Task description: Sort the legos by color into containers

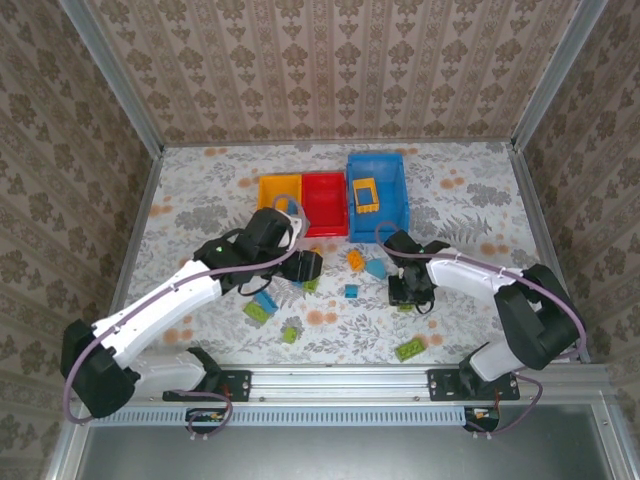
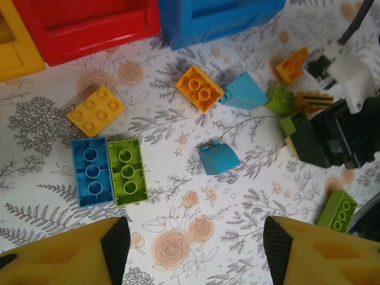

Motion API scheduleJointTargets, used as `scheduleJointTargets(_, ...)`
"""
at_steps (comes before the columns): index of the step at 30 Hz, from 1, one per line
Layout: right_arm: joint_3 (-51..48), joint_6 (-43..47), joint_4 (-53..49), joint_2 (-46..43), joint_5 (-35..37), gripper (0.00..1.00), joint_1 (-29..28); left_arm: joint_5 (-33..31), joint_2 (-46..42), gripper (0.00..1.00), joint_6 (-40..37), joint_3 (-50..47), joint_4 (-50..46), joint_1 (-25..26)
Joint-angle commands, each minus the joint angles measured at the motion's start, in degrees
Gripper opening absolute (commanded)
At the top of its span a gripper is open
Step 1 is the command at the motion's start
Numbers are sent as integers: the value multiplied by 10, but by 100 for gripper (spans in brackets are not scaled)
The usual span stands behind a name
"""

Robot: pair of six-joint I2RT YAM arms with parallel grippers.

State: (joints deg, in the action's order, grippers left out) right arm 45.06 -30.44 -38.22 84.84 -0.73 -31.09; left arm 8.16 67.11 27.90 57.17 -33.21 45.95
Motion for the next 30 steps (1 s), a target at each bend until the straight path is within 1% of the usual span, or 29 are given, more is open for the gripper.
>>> scheduleJointTargets(1,50,23,-38,-43,-4,28,-54,-33,-31,66,39,19,6,-14)
scheduleJointTargets(3,97,25,-49,-37,-3,28,-87,-56,-41,67,53,34,-12,-30)
scheduleJointTargets(6,179,20,-34,15,-16,28,-97,-83,-52,68,71,49,-34,-52)
scheduleJointTargets(9,288,20,-18,100,-21,30,-95,-123,-63,68,83,54,-56,-65)
scheduleJointTargets(12,407,-5,-25,192,-29,32,-84,-128,-72,68,85,48,-64,-77)
scheduleJointTargets(15,516,-24,-52,272,-9,32,-72,-127,-84,68,84,40,-66,-81)
scheduleJointTargets(18,603,-35,-72,340,3,34,-59,-129,-97,68,88,31,-66,-84)
scheduleJointTargets(21,670,-41,-86,395,7,34,-50,-128,-107,68,90,24,-65,-85)
scheduleJointTargets(25,736,-47,-114,452,7,37,-40,-128,-115,67,92,18,-67,-85)
scheduleJointTargets(30,761,-49,-114,475,3,47,-37,-132,-118,67,92,15,-74,-86)
